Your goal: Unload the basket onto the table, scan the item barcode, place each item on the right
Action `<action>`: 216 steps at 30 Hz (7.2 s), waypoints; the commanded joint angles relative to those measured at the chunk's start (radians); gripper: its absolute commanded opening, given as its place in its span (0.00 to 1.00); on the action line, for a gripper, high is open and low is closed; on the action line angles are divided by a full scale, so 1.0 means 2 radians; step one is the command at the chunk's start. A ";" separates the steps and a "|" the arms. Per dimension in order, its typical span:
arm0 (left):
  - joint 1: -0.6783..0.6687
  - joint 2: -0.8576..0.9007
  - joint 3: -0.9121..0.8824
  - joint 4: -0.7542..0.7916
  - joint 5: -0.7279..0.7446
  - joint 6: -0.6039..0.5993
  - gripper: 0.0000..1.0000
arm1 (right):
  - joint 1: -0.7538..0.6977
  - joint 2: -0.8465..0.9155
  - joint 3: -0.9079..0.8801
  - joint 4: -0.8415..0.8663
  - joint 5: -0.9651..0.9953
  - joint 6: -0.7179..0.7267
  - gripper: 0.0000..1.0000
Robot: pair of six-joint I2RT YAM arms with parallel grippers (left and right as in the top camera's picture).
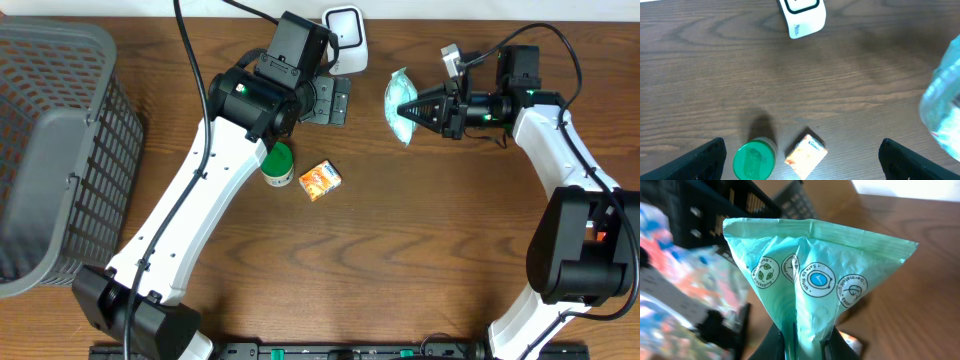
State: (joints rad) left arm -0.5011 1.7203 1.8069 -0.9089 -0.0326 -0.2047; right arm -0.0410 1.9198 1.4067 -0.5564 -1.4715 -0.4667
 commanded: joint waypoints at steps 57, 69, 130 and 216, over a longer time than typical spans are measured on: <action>0.002 0.000 0.002 0.000 -0.003 0.009 0.98 | 0.026 -0.004 -0.022 0.844 -0.045 -0.053 0.01; 0.002 0.000 0.002 0.000 -0.003 0.009 0.98 | 0.034 -0.004 -0.022 0.854 -0.045 0.046 0.01; 0.002 0.000 0.002 0.000 -0.003 0.009 0.98 | -0.056 -0.004 -0.023 -0.214 -0.045 0.542 0.01; 0.002 0.000 0.002 0.000 -0.003 0.009 0.98 | 0.072 -0.004 -0.023 -0.363 0.270 0.635 0.99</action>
State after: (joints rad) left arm -0.5011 1.7203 1.8069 -0.9092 -0.0326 -0.2047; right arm 0.1062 1.9186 1.3529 -1.2938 -1.1198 0.8120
